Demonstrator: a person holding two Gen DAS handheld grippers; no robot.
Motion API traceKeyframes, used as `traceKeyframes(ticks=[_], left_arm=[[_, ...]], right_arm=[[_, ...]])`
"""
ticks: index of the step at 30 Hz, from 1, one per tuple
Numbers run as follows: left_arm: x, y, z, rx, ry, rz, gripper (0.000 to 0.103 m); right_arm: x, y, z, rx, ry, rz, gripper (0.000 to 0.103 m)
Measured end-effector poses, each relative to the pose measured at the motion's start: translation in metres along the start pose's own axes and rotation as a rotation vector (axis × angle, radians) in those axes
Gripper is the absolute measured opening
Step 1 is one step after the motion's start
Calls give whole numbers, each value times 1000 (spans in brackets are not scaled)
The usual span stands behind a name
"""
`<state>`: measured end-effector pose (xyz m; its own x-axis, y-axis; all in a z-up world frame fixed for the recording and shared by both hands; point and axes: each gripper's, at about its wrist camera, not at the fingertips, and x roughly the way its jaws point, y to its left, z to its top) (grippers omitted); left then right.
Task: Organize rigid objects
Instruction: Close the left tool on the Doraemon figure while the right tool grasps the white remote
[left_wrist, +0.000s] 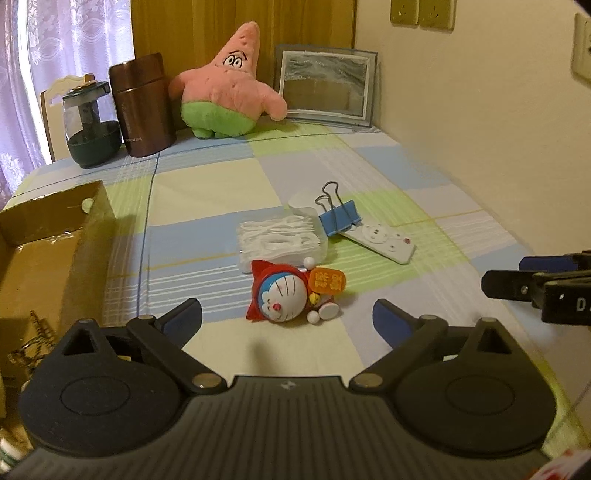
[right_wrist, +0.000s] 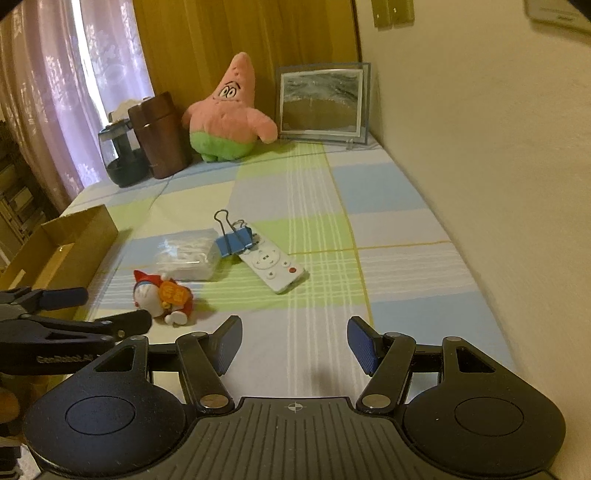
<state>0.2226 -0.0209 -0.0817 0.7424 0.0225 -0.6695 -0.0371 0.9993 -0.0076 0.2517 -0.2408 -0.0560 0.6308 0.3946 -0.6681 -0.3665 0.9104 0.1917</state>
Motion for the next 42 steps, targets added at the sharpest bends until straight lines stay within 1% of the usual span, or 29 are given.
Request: traceKeyframes(ticks=[7, 12, 14, 16, 17, 23, 24, 25, 29, 34, 40, 41, 42], left_arm=[[33, -3, 0, -13, 4, 11, 97], [49, -6, 1, -4, -14, 43, 97], [53, -7, 2, 5, -15, 46, 94], [58, -7, 3, 10, -13, 39, 89], [59, -7, 4, 10, -11, 39, 88], [60, -7, 1, 30, -7, 31, 81], [60, -7, 1, 35, -10, 30, 77], [59, -7, 0, 38, -11, 27, 70], [58, -2, 1, 33, -5, 17, 69], [53, 6, 5, 40, -17, 8, 69], [49, 12, 9, 34, -22, -4, 69], [49, 12, 9, 32, -22, -7, 69], [48, 13, 9, 30, -22, -10, 69]], right_arm=[[30, -9, 7, -24, 7, 2, 60], [49, -9, 10, -52, 16, 20, 60], [56, -8, 10, -71, 20, 28, 60], [63, -6, 11, -93, 25, 31, 60], [67, -6, 11, -104, 26, 33, 60], [87, -5, 15, -148, 35, 46, 60], [91, -5, 16, -156, 37, 47, 60], [93, -4, 17, -163, 38, 47, 60], [105, -1, 23, -200, 41, 70, 60], [124, 7, 30, -266, 52, 91, 60], [142, 15, 39, -307, 53, 115, 60], [143, 16, 40, -306, 57, 119, 58], [143, 17, 41, -304, 58, 117, 48]])
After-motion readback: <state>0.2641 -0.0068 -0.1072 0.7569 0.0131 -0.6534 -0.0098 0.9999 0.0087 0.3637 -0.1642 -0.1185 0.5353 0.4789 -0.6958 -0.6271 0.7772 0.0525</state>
